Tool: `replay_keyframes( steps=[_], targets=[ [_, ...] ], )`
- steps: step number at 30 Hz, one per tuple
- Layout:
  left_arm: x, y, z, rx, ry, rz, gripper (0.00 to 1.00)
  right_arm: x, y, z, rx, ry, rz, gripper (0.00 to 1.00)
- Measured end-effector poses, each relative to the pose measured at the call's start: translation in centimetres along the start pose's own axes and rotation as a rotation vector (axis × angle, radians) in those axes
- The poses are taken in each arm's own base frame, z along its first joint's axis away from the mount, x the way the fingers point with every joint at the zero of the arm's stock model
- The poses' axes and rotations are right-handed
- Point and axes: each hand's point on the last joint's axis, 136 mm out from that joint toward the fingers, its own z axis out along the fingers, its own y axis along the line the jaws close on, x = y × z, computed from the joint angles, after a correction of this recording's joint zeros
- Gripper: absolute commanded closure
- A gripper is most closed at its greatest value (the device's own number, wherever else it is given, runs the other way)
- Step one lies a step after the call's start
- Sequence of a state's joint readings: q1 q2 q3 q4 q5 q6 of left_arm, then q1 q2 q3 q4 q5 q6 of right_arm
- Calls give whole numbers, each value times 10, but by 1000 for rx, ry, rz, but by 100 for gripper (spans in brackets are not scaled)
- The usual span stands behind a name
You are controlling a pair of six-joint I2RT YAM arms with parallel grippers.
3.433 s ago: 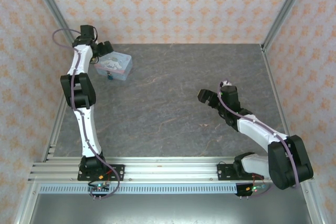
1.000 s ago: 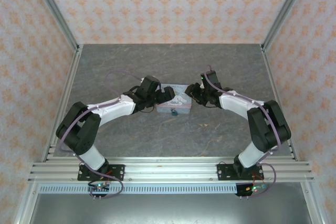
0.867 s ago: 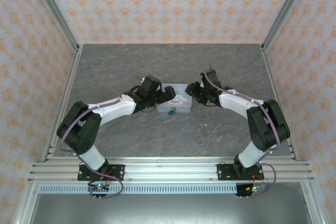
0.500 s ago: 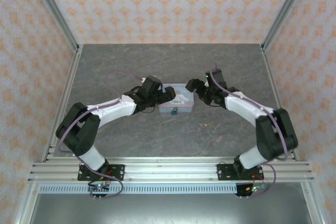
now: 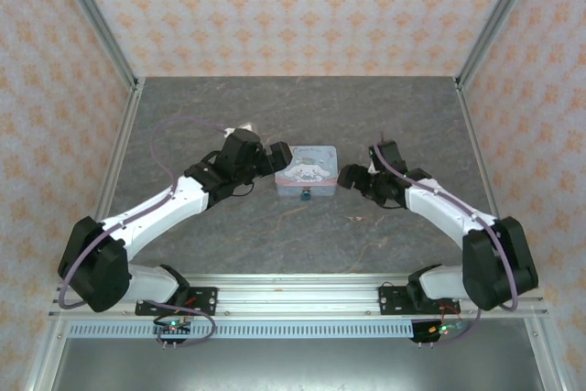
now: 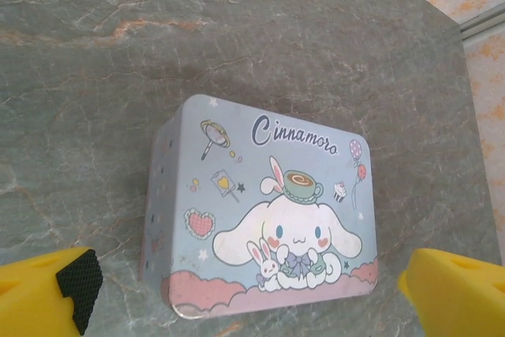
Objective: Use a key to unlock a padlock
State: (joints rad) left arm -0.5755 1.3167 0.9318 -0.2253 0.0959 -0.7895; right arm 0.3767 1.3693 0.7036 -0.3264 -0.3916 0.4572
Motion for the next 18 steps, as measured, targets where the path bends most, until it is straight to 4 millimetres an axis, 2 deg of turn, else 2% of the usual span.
replay_keyframes(
  steps=[3, 9, 18],
  targets=[
    [1, 2, -5, -3, 3, -7, 0, 12, -3, 7, 14, 35, -26, 19],
    [0, 1, -9, 3, -2, -22, 0, 20, -1, 15, 17, 68, -49, 22],
    [1, 1, -9, 4, 2, -25, 0, 41, -4, 12, 7, 86, -55, 26]
  ],
)
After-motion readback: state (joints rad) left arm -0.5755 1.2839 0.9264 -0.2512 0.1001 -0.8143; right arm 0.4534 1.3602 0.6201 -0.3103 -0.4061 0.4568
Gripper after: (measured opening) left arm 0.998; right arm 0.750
